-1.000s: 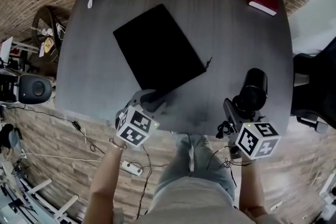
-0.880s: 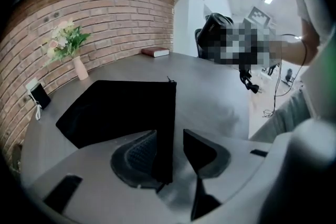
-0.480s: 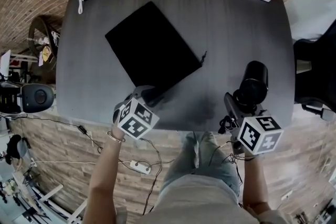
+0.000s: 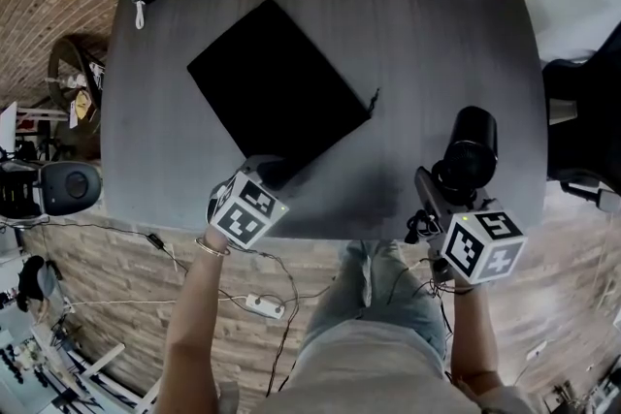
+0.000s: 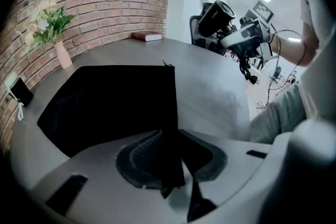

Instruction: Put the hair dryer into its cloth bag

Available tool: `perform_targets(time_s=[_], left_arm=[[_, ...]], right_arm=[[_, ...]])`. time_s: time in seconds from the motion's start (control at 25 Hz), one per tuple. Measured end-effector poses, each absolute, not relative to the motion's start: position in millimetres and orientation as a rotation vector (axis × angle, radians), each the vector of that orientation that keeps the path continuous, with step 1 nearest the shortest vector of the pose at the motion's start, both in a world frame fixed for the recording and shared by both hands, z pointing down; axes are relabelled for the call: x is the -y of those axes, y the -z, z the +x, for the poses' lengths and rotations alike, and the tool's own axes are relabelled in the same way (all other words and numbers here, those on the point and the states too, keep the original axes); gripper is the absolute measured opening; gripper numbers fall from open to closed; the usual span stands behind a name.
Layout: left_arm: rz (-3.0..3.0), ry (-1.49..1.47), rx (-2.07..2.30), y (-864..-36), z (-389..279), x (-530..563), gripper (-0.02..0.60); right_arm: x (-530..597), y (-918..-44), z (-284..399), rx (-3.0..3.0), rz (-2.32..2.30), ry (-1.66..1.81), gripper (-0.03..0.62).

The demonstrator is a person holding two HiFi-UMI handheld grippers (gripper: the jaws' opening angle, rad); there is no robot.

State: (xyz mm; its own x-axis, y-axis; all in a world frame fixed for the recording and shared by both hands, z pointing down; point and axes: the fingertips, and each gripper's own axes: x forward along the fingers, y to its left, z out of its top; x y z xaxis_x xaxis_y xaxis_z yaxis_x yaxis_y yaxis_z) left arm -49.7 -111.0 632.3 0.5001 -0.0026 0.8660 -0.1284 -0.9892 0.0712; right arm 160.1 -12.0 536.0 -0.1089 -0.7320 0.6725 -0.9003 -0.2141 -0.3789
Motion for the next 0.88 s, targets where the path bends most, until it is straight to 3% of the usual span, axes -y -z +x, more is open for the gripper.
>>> perform_targets(time_s=[0.88], left_arm=[[2.373, -1.243, 0.012, -625.5, -50.9, 114.8, 0.061]], right_arm=[[15.1, -538.7, 160.2, 1.812, 1.925, -1.230, 0.174]])
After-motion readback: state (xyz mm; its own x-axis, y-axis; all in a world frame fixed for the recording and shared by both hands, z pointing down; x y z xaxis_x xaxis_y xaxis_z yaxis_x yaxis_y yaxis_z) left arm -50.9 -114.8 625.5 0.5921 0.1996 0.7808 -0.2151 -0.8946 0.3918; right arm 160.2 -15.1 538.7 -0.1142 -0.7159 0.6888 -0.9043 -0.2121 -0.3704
